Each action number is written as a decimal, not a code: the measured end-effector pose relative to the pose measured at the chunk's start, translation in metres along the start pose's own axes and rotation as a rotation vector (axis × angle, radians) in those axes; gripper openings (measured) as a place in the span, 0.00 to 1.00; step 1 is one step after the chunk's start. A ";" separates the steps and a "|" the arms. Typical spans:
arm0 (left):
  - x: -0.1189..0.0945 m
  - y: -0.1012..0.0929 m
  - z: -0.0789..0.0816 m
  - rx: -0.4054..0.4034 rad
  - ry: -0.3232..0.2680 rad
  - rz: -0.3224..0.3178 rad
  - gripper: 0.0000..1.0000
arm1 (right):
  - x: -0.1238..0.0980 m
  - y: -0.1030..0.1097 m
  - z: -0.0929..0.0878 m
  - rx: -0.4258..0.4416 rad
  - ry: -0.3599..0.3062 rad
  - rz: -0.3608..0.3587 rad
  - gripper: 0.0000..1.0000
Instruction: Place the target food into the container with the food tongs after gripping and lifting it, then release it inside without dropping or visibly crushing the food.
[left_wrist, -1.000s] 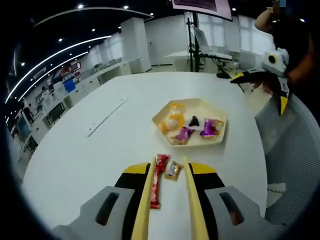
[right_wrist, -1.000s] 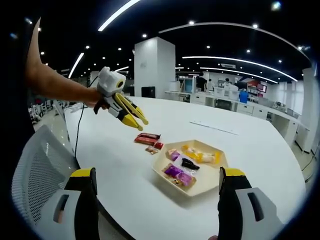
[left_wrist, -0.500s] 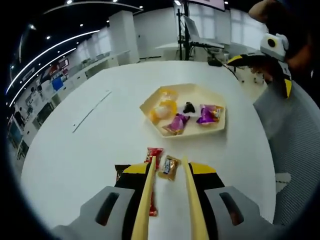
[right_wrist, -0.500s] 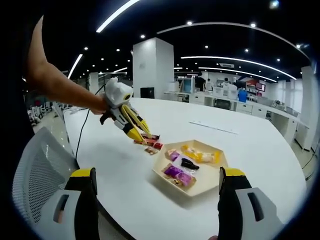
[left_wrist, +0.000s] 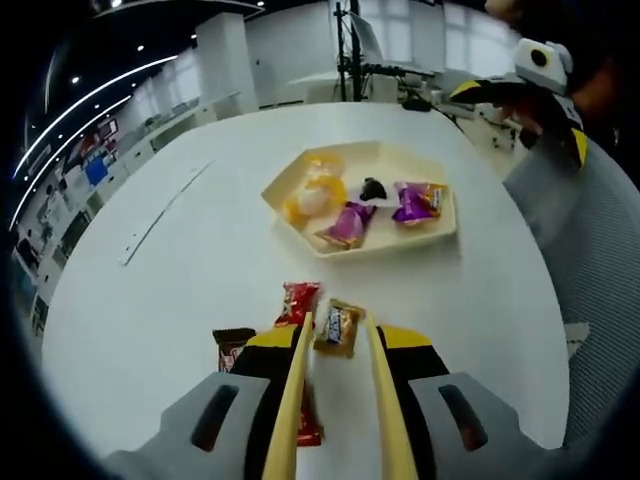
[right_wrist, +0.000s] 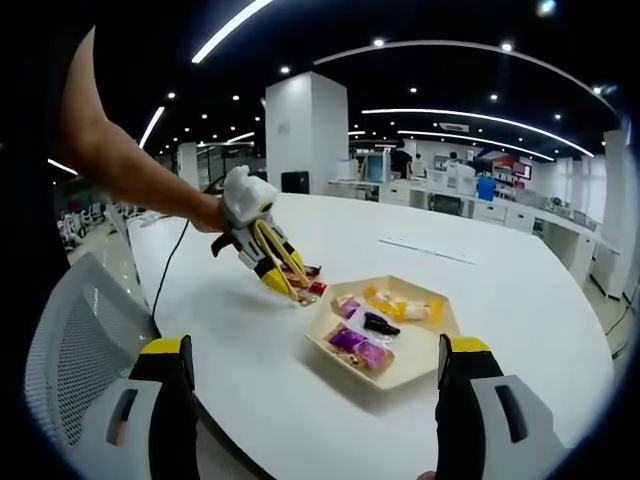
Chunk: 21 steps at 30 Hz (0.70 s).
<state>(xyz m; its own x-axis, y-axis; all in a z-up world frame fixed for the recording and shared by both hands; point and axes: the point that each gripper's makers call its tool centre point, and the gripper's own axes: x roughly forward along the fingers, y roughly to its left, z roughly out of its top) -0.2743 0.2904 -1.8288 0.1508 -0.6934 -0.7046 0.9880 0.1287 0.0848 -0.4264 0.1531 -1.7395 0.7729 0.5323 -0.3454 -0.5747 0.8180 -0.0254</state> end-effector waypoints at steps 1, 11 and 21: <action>0.002 -0.002 0.001 0.009 -0.001 -0.008 0.26 | 0.000 0.000 0.000 0.002 0.002 0.002 1.00; 0.008 -0.010 -0.003 0.036 0.030 -0.059 0.20 | 0.000 0.000 0.000 0.008 0.000 0.001 1.00; 0.003 -0.007 -0.001 -0.035 0.048 -0.028 0.16 | 0.000 -0.001 0.001 0.009 -0.003 -0.004 1.00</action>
<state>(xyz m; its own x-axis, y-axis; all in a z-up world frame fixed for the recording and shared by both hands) -0.2809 0.2884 -1.8326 0.1203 -0.6622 -0.7396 0.9900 0.1349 0.0402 -0.4254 0.1521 -1.7390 0.7760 0.5299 -0.3420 -0.5694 0.8219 -0.0186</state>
